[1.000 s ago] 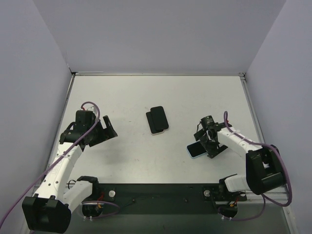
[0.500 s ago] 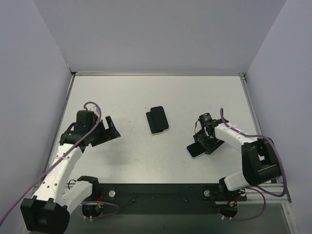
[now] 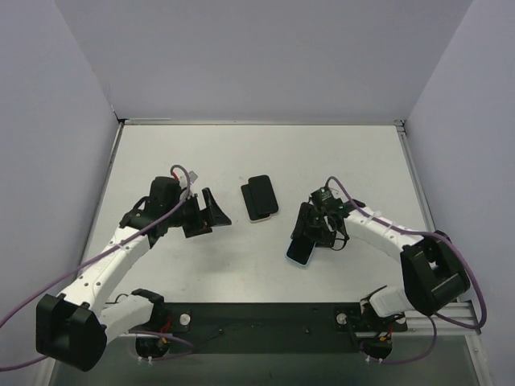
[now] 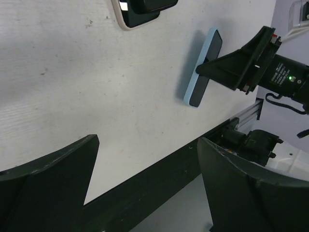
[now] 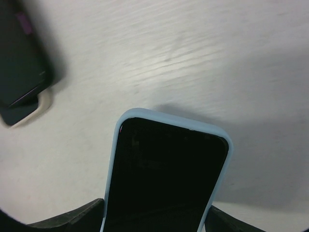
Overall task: Take the phone out of the phone case
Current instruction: Pick up the phone at the center of the board.
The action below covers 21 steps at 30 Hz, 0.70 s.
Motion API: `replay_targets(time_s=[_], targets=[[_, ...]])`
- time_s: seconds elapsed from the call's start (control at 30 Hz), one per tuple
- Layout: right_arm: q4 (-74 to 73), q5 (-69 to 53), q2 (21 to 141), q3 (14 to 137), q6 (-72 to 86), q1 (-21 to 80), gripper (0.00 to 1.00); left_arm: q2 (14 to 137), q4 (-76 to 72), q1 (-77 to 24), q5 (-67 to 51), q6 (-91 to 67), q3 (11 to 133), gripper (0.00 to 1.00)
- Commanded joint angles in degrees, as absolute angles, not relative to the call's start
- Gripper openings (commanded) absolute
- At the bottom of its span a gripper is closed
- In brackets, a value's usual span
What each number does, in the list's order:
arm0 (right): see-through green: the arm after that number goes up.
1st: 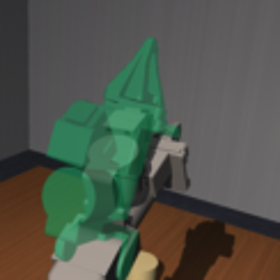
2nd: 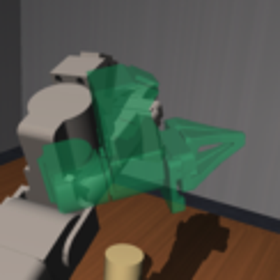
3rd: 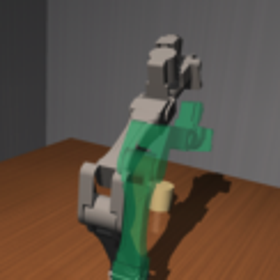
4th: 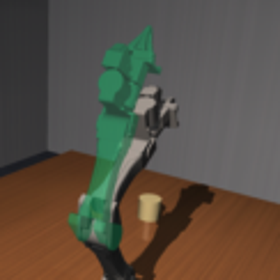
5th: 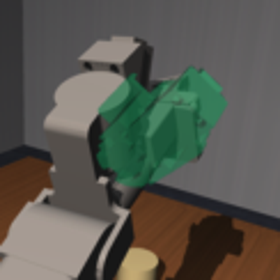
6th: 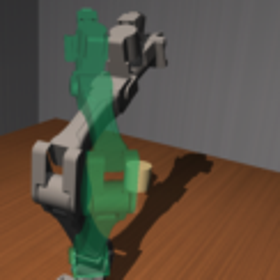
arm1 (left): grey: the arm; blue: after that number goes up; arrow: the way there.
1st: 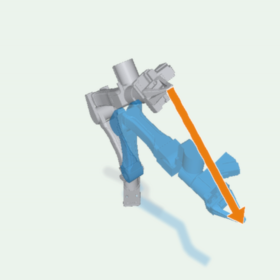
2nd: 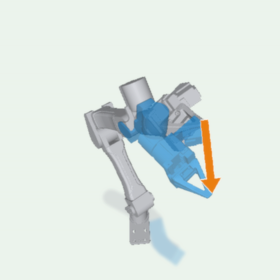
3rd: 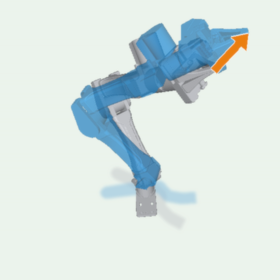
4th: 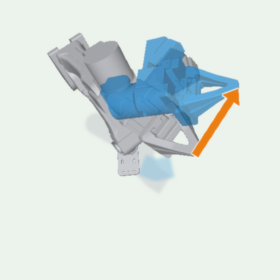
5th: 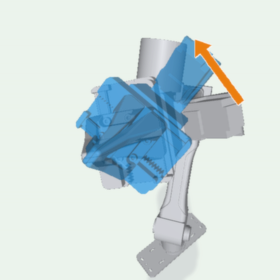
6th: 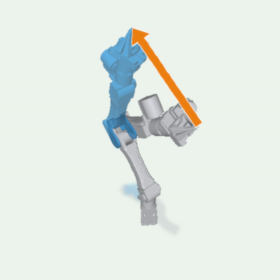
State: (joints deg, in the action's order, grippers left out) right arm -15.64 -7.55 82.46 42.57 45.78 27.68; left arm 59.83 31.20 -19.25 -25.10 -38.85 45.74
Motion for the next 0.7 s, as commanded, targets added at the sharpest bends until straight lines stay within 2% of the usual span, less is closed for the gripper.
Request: replay_targets(time_s=[0.0,0.17,0.4,0.53,0.67], targets=[[-12.75,-14.24,75.94,44.56,36.4,31.55,0.0,63.36,19.18,-21.44,-31.45,-46.75,43.34,0.94],[-13.27,-15.82,76.64,45.7,39.01,32.78,0.0,65.56,10.21,-27.75,-31.12,-50.88,39.91,0.93],[-19.24,-12.05,78.05,50.36,51.49,34.98,0.0,72.14,-5.09,-36.55,-28.74,-58.35,34.72,0.93],[-20.74,-11.16,77.08,52.03,55.54,36.12,0.0,76.63,-14.55,-39.2,-31.36,-60.64,33.93,0.93],[-22.58,-11.07,76.55,53.43,55.9,36.83,0.0,79.62,-17.23,-40.6,-30.94,-60.82,35.15,0.94]])
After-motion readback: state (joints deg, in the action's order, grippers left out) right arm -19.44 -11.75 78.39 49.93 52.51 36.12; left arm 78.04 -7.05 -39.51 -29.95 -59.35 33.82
